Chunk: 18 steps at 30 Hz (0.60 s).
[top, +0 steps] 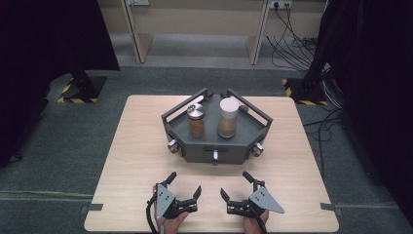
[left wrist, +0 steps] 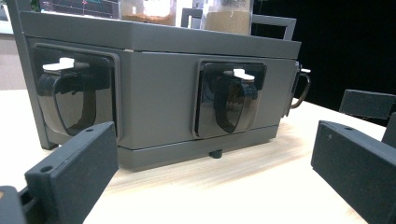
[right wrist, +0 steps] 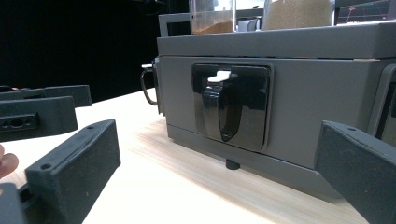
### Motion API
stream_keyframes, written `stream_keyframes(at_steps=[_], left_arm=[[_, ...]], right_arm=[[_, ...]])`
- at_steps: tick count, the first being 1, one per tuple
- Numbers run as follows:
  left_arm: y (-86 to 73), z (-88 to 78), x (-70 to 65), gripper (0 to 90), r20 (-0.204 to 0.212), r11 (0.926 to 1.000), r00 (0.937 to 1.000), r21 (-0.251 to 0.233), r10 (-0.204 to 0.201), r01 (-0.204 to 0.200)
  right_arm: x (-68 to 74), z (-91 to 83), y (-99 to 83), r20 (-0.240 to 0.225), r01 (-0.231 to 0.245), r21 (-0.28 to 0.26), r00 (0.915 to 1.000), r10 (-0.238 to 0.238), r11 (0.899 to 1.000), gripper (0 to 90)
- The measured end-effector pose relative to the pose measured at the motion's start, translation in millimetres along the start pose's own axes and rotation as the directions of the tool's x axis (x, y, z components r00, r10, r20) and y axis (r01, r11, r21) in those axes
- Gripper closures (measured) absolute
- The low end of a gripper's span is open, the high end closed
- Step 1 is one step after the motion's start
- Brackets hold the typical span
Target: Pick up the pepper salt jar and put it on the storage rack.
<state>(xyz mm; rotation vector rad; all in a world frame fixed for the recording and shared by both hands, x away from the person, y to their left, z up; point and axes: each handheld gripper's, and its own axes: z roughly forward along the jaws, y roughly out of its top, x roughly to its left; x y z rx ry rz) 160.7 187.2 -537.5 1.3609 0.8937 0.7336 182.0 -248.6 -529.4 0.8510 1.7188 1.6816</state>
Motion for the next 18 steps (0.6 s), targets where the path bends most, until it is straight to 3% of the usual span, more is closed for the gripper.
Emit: stream_keyframes(at_steps=[18], left_arm=[[0.1,0.1,0.0,0.3,0.000,1.0000,1.0000,0.001,0.001,-0.001]], right_arm=[[-0.6,-0.2,-0.2,0.002,-0.011,-0.002,0.9999,0.011,1.000,0.8]])
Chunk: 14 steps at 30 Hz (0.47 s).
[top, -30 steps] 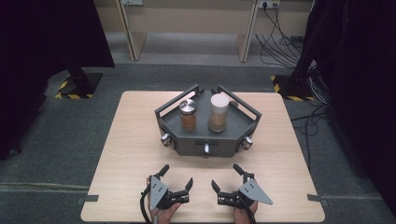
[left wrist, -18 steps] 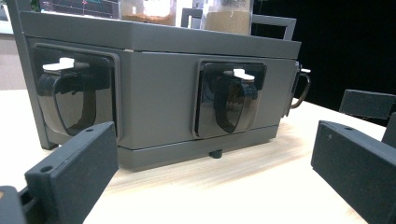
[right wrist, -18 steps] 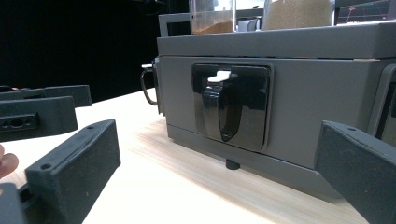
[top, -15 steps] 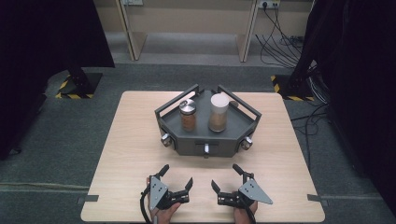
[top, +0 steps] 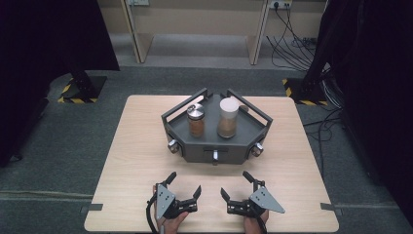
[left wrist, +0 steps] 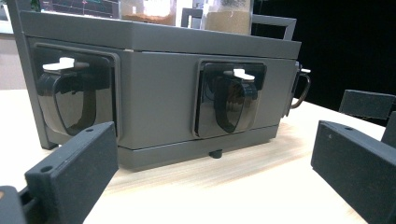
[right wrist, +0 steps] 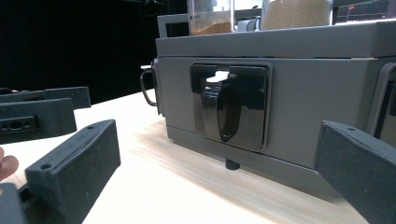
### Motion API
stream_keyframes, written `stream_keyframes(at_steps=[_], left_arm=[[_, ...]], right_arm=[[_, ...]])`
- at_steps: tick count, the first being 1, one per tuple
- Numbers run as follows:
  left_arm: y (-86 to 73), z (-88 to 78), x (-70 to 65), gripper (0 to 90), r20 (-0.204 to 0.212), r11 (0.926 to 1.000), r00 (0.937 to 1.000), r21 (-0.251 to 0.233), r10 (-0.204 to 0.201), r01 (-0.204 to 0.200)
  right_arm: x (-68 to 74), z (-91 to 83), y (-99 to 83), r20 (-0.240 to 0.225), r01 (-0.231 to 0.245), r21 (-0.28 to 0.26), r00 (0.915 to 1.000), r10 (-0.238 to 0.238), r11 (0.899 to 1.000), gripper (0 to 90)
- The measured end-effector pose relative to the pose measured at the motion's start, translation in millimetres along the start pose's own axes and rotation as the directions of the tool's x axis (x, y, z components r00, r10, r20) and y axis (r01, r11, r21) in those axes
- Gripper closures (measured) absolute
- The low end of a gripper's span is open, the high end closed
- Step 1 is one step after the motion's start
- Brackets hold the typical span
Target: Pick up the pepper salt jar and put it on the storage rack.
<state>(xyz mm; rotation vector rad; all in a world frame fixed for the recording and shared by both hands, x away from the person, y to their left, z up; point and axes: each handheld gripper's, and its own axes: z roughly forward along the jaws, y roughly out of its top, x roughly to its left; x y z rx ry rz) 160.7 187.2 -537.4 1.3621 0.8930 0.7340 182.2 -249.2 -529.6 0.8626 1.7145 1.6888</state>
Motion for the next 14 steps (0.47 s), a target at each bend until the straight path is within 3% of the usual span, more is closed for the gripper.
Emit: stream_keyframes(at_steps=[14], left_arm=[[0.5,0.4,0.4,0.3,0.002,1.0000,1.0000,0.003,-0.004,0.004]], right_arm=[[-0.6,-0.2,-0.1,-0.001,-0.005,-0.001,1.0000,0.005,1.000,0.8]])
